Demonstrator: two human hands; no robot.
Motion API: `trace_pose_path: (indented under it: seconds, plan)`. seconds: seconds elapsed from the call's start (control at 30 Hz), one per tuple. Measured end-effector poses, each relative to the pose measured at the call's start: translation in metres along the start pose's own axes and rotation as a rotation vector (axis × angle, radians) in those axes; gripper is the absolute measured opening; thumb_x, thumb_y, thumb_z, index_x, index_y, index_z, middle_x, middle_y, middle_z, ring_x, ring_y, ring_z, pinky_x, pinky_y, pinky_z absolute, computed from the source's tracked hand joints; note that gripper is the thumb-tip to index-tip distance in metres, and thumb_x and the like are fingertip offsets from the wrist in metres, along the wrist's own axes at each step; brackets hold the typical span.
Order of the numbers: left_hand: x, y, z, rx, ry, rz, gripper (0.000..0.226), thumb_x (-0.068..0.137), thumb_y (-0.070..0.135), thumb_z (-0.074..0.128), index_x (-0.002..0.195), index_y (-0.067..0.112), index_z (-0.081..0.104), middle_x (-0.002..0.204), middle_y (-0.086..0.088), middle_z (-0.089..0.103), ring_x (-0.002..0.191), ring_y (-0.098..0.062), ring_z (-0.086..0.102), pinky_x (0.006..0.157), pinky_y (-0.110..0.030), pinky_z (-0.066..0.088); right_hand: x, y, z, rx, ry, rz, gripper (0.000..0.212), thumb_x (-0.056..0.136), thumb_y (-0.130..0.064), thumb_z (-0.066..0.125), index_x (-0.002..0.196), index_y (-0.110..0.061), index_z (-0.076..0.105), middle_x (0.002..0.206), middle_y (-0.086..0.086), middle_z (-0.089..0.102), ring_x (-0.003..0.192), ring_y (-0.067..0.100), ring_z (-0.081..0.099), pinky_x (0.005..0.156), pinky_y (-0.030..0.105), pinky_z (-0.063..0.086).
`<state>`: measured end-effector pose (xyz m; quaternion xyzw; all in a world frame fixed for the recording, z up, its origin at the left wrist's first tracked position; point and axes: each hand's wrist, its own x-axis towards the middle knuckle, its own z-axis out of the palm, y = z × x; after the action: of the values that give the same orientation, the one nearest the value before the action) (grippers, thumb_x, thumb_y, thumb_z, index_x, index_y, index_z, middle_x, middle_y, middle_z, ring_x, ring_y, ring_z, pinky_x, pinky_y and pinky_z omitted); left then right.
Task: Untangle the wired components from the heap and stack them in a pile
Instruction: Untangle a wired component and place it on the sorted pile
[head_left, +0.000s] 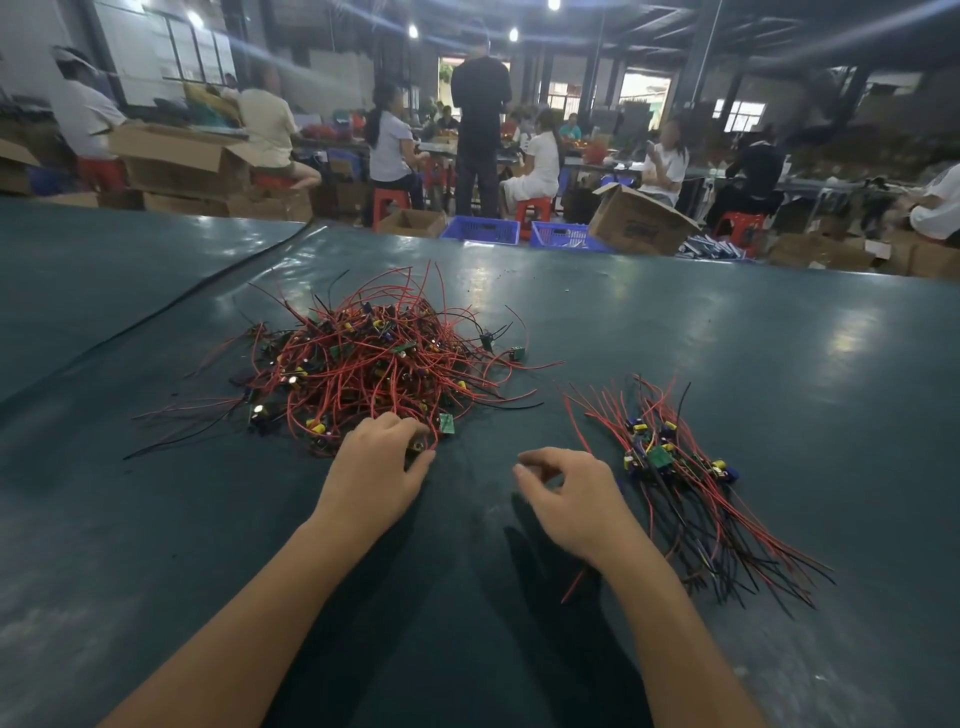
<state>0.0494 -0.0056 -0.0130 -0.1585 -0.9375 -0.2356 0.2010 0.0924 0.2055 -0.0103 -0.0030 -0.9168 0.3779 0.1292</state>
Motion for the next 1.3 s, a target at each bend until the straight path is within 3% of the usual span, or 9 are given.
trace_pose_path:
  seconds: [0.13, 0.47, 0.57, 0.67, 0.77, 0.87, 1.03, 1.13, 1.3]
  plan:
    - [-0.002, 0.014, -0.004, -0.031, 0.196, 0.140, 0.016, 0.088, 0.023, 0.070, 0.102, 0.016, 0.071, 0.095, 0.003, 0.070, 0.087, -0.018, 0.065, 0.083, -0.039, 0.046, 0.001, -0.004, 0.002, 0.063, 0.026, 0.016, 0.024, 0.090, -0.036, 0.065, 0.107, -0.021, 0.074, 0.083, -0.018, 0.066, 0.080, -0.005, 0.059, 0.072, 0.009, 0.040]
    - [-0.006, 0.027, -0.005, -0.217, 0.313, 0.375, 0.011, 0.087, 0.018, 0.067, 0.096, 0.013, 0.071, 0.099, 0.005, 0.070, 0.089, -0.010, 0.064, 0.078, -0.030, 0.046, 0.003, 0.013, -0.019, -0.277, 0.110, 0.267, 0.045, 0.094, -0.043, 0.052, 0.130, -0.017, 0.059, 0.125, 0.006, 0.059, 0.115, 0.025, 0.055, 0.092, 0.035, 0.046]
    - [-0.007, 0.033, -0.006, -0.212, 0.380, 0.474, 0.011, 0.089, 0.016, 0.066, 0.096, 0.010, 0.072, 0.103, 0.002, 0.070, 0.093, -0.013, 0.064, 0.080, -0.030, 0.047, 0.002, 0.012, -0.024, -0.288, 0.151, 0.262, 0.042, 0.094, -0.044, 0.052, 0.127, -0.020, 0.061, 0.120, 0.003, 0.062, 0.110, 0.024, 0.058, 0.090, 0.035, 0.047]
    - [-0.008, 0.036, -0.007, -0.219, 0.429, 0.544, 0.010, 0.091, 0.015, 0.067, 0.096, 0.009, 0.073, 0.105, 0.001, 0.070, 0.095, -0.016, 0.065, 0.081, -0.030, 0.047, 0.001, 0.002, -0.023, -0.121, 0.300, 0.063, 0.028, 0.095, -0.039, 0.055, 0.093, -0.017, 0.072, 0.084, -0.003, 0.068, 0.082, 0.019, 0.065, 0.073, 0.031, 0.049]
    - [-0.008, 0.038, -0.007, -0.205, 0.454, 0.591, 0.011, 0.092, 0.016, 0.067, 0.097, 0.009, 0.073, 0.108, -0.001, 0.069, 0.098, -0.017, 0.065, 0.082, -0.031, 0.048, -0.002, -0.020, -0.018, 0.193, 0.245, -0.086, 0.045, 0.094, -0.043, 0.057, 0.069, -0.007, 0.069, 0.060, 0.003, 0.064, 0.057, 0.024, 0.060, 0.056, 0.036, 0.047]
    - [-0.009, 0.038, -0.005, -0.181, 0.452, 0.643, 0.013, 0.089, 0.015, 0.070, 0.101, 0.009, 0.071, 0.110, -0.002, 0.069, 0.101, -0.017, 0.064, 0.083, -0.030, 0.048, -0.010, -0.040, -0.009, 0.401, 0.125, -0.142, 0.052, 0.090, -0.052, 0.049, 0.068, -0.010, 0.071, 0.062, 0.010, 0.066, 0.052, 0.028, 0.059, 0.053, 0.040, 0.048]
    - [-0.010, 0.041, -0.004, -0.207, 0.445, 0.664, 0.020, 0.087, 0.014, 0.073, 0.105, 0.010, 0.069, 0.112, -0.002, 0.069, 0.104, -0.016, 0.064, 0.088, -0.026, 0.047, -0.012, -0.049, -0.002, 0.698, 0.110, -0.102, 0.032, 0.097, -0.017, 0.056, 0.068, -0.018, 0.068, 0.052, -0.004, 0.060, 0.044, 0.009, 0.052, 0.041, 0.016, 0.040]
    - [-0.011, 0.042, -0.005, -0.222, 0.430, 0.651, 0.023, 0.087, 0.013, 0.070, 0.109, 0.013, 0.064, 0.115, -0.003, 0.067, 0.107, -0.016, 0.063, 0.089, -0.026, 0.048, -0.010, -0.047, -0.005, 0.730, 0.116, -0.069, 0.020, 0.095, -0.012, 0.060, 0.078, -0.014, 0.070, 0.058, -0.007, 0.065, 0.047, 0.007, 0.057, 0.042, 0.016, 0.042]
    - [-0.014, 0.047, -0.009, -0.345, 0.394, 0.549, 0.020, 0.088, 0.019, 0.067, 0.077, 0.003, 0.063, 0.088, -0.005, 0.062, 0.078, -0.019, 0.059, 0.070, -0.031, 0.051, -0.011, -0.048, -0.004, 0.778, 0.270, -0.061, 0.017, 0.098, -0.013, 0.055, 0.087, -0.016, 0.067, 0.072, -0.005, 0.071, 0.055, 0.012, 0.064, 0.045, 0.018, 0.045]
